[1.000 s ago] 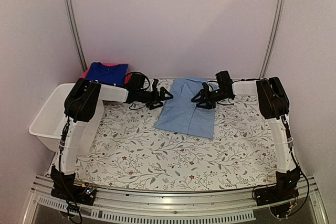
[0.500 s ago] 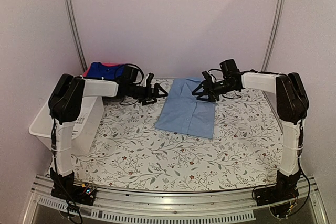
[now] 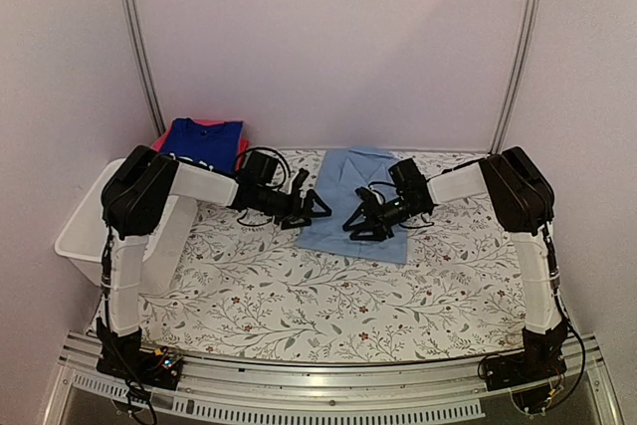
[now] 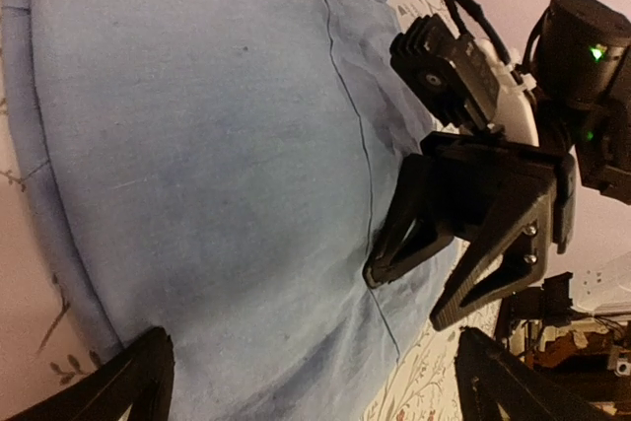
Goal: Fold and stack the mixed laundry pile
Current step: Adjust the 2/3-rectangle-folded shirt at the center of the board, then pick up the 2/3-rectangle-folded shirt from the center of the board, then fold the 2/3-rectangle-folded shirt at the center of the board.
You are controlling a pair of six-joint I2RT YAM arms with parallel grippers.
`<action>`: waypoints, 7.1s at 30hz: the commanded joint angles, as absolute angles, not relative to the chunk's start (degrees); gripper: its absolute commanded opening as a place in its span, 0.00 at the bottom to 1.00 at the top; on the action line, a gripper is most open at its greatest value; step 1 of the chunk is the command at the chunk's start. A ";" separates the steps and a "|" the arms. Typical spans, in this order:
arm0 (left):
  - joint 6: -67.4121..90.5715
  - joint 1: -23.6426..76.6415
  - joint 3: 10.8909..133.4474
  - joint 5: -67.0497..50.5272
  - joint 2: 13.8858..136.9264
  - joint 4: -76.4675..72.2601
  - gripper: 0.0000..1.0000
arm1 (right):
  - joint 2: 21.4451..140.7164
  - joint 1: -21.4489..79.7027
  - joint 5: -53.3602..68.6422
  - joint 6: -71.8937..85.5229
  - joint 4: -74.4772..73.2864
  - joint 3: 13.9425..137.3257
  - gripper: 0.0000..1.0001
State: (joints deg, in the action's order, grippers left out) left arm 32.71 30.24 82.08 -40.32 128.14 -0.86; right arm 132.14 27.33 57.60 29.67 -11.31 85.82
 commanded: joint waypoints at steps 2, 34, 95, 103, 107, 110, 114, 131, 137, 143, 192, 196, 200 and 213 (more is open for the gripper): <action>34.57 33.31 68.61 -39.65 123.27 -0.22 1.00 | 130.77 27.13 55.29 23.10 -17.99 78.52 0.47; 43.98 33.92 52.27 -42.08 113.11 -5.19 0.56 | 108.24 12.40 47.54 22.24 -16.86 50.05 0.34; 41.49 31.85 65.69 -49.36 101.41 16.85 0.00 | 88.89 16.57 51.03 26.56 -32.81 60.40 0.00; 42.88 25.89 79.91 -49.49 118.47 14.79 0.09 | 106.98 14.74 48.28 27.65 -26.65 73.80 0.00; 44.08 24.50 84.50 -48.62 125.81 11.15 0.09 | 116.21 14.49 46.09 26.69 -24.22 78.81 0.00; 44.39 24.34 89.97 -49.50 131.94 11.00 0.03 | 122.17 14.36 45.09 26.18 -23.84 83.02 0.00; 43.14 24.56 92.77 -49.83 135.98 11.76 0.00 | 127.40 14.50 44.87 25.51 -24.89 85.66 0.00; 37.32 32.71 56.30 -48.46 112.23 13.14 0.00 | 111.12 22.24 50.15 14.86 -26.47 51.25 0.00; 40.95 34.57 48.37 -48.07 97.73 12.27 0.00 | 93.02 22.68 50.55 17.96 -30.18 44.59 0.00; 39.01 34.06 53.97 -47.23 95.67 15.22 0.00 | 86.26 21.32 49.03 18.65 -33.21 46.49 0.00; -7.91 48.15 67.74 -42.88 108.14 31.07 0.00 | 97.95 24.14 54.37 16.38 -28.14 43.06 0.03; -8.09 48.42 63.66 -39.85 102.18 30.46 0.00 | 92.13 24.70 56.25 16.49 -33.03 45.48 0.23; -9.65 49.12 65.21 -36.08 101.28 32.02 0.00 | 90.61 24.09 51.19 12.82 -36.96 54.10 0.51; -14.97 50.68 77.72 -24.38 107.30 34.89 0.00 | 117.26 25.78 53.75 11.56 -34.02 88.58 0.42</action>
State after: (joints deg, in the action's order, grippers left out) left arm -12.12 49.89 74.22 -29.71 104.75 34.35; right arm 106.43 23.70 52.25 13.58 -32.95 77.58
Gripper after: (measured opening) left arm 0.008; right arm 0.444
